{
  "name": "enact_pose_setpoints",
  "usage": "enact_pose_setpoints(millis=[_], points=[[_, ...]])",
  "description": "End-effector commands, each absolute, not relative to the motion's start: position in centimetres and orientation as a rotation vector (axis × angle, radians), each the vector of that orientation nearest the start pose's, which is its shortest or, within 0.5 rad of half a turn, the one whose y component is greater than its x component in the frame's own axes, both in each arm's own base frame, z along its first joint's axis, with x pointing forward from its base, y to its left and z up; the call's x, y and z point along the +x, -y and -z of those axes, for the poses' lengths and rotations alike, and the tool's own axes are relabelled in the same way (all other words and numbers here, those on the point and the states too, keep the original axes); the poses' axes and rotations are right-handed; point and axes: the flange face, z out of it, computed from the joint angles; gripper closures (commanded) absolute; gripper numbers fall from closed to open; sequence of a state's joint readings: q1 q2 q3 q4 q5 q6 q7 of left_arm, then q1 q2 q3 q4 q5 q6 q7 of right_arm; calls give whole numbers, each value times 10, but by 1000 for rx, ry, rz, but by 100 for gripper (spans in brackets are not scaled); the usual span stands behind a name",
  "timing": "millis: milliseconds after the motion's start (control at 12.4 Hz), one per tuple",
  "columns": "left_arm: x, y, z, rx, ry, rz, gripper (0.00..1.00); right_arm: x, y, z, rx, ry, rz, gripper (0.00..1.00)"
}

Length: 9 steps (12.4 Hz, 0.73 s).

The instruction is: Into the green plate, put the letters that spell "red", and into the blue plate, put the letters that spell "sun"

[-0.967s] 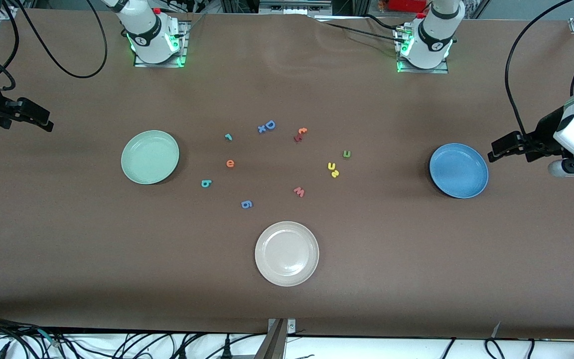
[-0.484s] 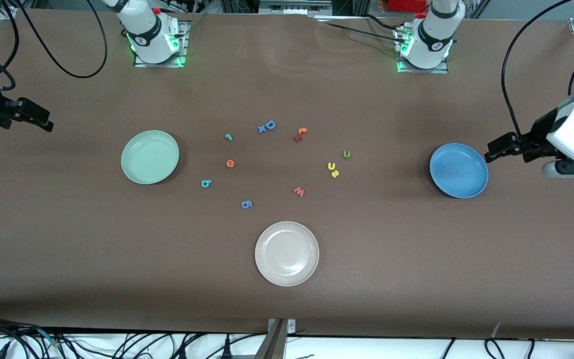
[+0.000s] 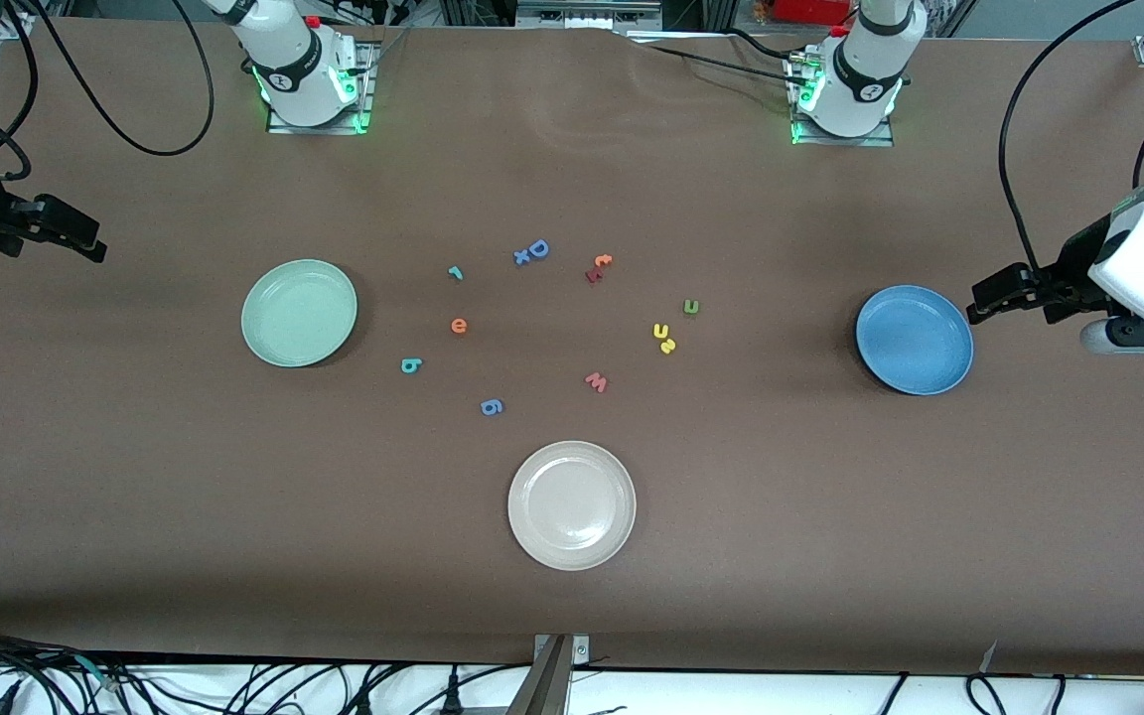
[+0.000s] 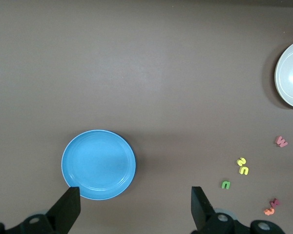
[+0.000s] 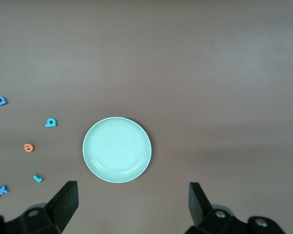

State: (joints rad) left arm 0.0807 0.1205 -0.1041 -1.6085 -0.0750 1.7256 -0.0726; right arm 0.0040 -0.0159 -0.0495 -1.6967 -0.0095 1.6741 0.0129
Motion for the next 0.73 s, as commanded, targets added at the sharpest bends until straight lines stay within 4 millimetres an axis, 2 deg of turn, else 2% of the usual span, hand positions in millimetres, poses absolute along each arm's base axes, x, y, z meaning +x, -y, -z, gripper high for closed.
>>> enact_pose_setpoints(millis=[0, 645], points=[[595, 19, -555, -3203, 91, 8, 0, 552, 28, -586, -3157, -63, -15, 0], [596, 19, -556, -3203, 68, 11, 0, 553, 28, -586, -3158, -60, -18, 0]])
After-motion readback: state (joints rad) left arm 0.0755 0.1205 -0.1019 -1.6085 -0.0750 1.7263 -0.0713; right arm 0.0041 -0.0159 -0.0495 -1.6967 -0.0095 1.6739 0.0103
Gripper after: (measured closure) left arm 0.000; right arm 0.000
